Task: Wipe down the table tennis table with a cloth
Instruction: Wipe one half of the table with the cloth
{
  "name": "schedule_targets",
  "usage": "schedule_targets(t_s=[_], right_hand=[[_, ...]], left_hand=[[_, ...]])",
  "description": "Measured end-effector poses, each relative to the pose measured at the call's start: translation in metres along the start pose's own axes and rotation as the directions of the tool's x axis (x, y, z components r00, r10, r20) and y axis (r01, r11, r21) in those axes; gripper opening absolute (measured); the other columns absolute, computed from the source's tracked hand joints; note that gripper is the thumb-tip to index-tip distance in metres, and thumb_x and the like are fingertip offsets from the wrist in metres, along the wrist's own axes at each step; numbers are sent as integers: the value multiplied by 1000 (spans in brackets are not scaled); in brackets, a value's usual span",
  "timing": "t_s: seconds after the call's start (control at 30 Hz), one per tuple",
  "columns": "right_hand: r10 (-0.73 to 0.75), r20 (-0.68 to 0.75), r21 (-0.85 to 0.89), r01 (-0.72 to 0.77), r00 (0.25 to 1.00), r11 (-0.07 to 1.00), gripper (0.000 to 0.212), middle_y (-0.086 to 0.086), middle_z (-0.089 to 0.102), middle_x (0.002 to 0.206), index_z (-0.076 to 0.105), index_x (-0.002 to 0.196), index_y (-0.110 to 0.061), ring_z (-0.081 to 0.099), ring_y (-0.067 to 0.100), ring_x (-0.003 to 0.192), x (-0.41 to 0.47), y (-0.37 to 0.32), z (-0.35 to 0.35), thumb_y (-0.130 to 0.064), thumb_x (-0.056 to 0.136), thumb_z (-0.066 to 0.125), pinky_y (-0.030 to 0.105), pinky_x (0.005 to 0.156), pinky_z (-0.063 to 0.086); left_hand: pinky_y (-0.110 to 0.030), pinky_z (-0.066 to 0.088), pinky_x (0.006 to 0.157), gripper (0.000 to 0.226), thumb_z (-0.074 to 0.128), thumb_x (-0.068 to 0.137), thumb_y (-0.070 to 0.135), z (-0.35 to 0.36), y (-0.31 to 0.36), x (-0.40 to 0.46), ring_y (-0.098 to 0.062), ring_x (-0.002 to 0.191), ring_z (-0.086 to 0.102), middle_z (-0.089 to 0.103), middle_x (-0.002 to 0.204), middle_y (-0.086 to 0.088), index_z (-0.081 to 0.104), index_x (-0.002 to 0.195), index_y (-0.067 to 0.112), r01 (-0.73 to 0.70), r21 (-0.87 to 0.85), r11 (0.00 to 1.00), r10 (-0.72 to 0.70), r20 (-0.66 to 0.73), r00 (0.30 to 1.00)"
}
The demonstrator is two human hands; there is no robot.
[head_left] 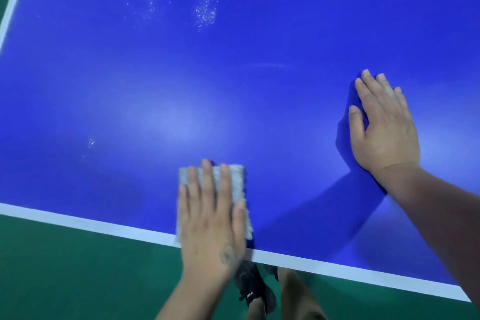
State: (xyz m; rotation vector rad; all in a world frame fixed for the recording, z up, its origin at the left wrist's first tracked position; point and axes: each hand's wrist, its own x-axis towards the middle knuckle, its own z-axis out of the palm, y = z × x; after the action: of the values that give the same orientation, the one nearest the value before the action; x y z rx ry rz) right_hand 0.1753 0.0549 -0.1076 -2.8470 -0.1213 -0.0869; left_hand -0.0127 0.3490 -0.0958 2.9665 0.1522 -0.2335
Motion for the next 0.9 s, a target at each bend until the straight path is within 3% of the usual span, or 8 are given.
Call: schedule_targets(t_s=[0.17,0.33,0.47,0.57,0.73,0.83,0.9], right_hand=[[0,6,12,0,1000,1000,58,-3,28,174,38,163,-13,17,18,164,0,0,-1,-34,110,32,45,134,12],[-2,15,3,2,1000,1000,59,-2,28,174,38,163,-12,17,19,164,0,1,0,-34,109,32,44,134,11],[-4,14,20,4,1000,1000,58,-1,29,174,39,162,-11,18,21,163,1,1,0,-32,109,33,46,134,12],[-8,17,13,7,1000,1000,58,-1,29,174,39,163,-10,17,20,164,1,2,0,-32,109,33,46,134,12],[-16,12,23,16,1000,1000,58,1,30,174,40,162,-9,19,22,163,1,3,1,-31,109,34,49,133,15],[-16,26,5,16,1000,1000,58,1,30,174,39,162,-8,19,23,163,2,4,1,-30,109,33,49,133,16],[-14,37,4,14,999,1000,58,1,29,174,39,162,-8,18,22,164,3,4,0,-31,109,33,49,133,15]], left_hand=[[-55,17,133,66,36,114,44,7,61,15,-32,167,1,6,181,-8,17,172,20,-288,-63,956,287,-12,958],[-53,14,133,63,34,114,45,6,75,98,-29,167,2,13,180,-7,23,171,22,-352,-70,933,345,-92,934],[-52,14,133,62,33,113,47,-3,53,168,-31,166,12,21,178,-8,29,170,22,-267,-43,963,257,-168,952],[-51,10,134,63,29,114,49,-13,18,196,-31,167,9,18,179,-8,25,171,22,-125,-45,991,117,-153,981],[-54,13,133,66,22,116,48,-17,-21,140,-33,167,4,11,180,-14,16,172,15,110,19,994,-107,-137,985],[-58,16,132,66,28,115,44,-13,-9,89,-35,167,3,9,179,-16,17,172,12,113,19,993,-111,-92,990],[-60,17,132,66,33,114,40,-10,10,72,-37,167,2,7,180,-15,18,171,12,15,-8,1000,-16,-55,998]])
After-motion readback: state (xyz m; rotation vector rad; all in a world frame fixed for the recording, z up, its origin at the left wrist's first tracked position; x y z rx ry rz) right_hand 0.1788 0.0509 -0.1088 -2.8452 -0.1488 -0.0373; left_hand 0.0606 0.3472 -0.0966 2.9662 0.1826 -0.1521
